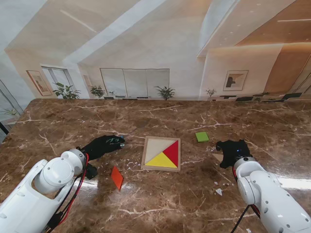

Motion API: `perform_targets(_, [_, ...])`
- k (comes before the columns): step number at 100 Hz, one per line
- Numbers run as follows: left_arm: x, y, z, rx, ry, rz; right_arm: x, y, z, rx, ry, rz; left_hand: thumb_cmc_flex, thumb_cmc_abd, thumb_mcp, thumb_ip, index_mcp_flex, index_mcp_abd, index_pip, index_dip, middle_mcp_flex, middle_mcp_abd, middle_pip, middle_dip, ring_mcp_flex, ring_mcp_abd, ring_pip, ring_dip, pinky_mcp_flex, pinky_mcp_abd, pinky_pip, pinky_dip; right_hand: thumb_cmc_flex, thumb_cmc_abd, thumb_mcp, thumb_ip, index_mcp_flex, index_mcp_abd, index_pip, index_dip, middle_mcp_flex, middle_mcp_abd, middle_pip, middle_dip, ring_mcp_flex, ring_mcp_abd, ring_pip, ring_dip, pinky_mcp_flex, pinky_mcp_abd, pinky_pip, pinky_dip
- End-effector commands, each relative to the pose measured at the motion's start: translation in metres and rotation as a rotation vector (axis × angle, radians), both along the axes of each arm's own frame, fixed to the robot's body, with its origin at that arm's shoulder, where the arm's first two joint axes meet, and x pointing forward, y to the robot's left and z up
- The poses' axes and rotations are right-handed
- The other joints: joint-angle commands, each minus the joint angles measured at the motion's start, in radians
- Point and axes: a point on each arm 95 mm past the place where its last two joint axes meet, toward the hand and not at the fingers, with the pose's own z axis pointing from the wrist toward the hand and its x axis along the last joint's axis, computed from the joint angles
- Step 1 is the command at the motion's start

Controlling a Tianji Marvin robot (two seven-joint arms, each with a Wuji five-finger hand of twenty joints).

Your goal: Assemble the tangram pieces into a square

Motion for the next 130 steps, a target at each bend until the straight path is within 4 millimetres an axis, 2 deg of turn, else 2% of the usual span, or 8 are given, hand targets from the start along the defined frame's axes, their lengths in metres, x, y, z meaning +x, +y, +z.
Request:
perform_targets(1, [-0.002, -0.001, -0.003, 0.006, 0.01, -0.002, -0.004, -0.003, -0.007, -0.004, 0.025, -0.012, 0.019, 0.04, -0.026, 0.018, 0.005, -0.012, -0.006, -0.02, 0.006, 0.003, 0.002, -0.003, 0.008, -0.011, -0.018, -0.008, -0.001, -0.01, -0.026, 0.025, -0.009, 0.006, 0.008, 0.002, 0.042, -0.019, 0.014, -0.007, -0.03, 0.019, 0.02, -0.004, -0.001, -0.011, 0.026, -0.008, -0.013, -0.003, 0.033, -0.005])
perform_targets(39, [-0.003, -0.003, -0.003, 0.013, 0.024, -0.005, -0.005, 0.001, -0.004, 0.006, 0.028, -0.008, 0.018, 0.041, -0.027, 0.018, 0.005, -0.01, -0.006, -0.02, 0.006, 0.001, 0.003, -0.002, 0.009, -0.011, -0.017, -0.008, -0.001, -0.01, -0.026, 0.025, -0.001, 0.004, 0.018, 0.001, 0.158, -0.045, 0.022, -0.003, -0.041, 0.031, 0.029, -0.006, 0.0, -0.014, 0.038, -0.011, -0.012, -0.004, 0.039, -0.009])
perform_targets(94, [-0.004, -0.006, -0.006, 0.024, 0.049, -0.009, -0.004, 0.001, -0.014, 0.021, 0.06, -0.003, 0.018, 0.041, -0.027, 0.018, 0.005, -0.009, -0.006, -0.021, 0.007, 0.002, 0.004, -0.002, 0.009, -0.01, -0.017, -0.008, -0.001, -0.011, -0.026, 0.025, 0.011, 0.018, 0.024, 0.002, 0.21, -0.044, 0.019, 0.001, -0.056, 0.035, 0.024, -0.015, -0.009, -0.018, 0.041, -0.016, -0.019, -0.01, 0.041, -0.013])
perform_targets(130, [-0.003, -0.011, -0.007, 0.029, 0.072, -0.013, -0.006, 0.001, -0.018, 0.036, 0.08, 0.002, 0.017, 0.041, -0.027, 0.018, 0.004, -0.009, -0.005, -0.021, 0.006, 0.001, 0.004, -0.002, 0.01, -0.011, -0.017, -0.007, -0.001, -0.011, -0.026, 0.025, 0.04, 0.011, 0.034, 0.003, 0.326, -0.045, 0.081, 0.028, -0.042, 0.026, 0.027, -0.019, -0.004, -0.022, 0.045, -0.019, -0.017, -0.015, 0.044, -0.016])
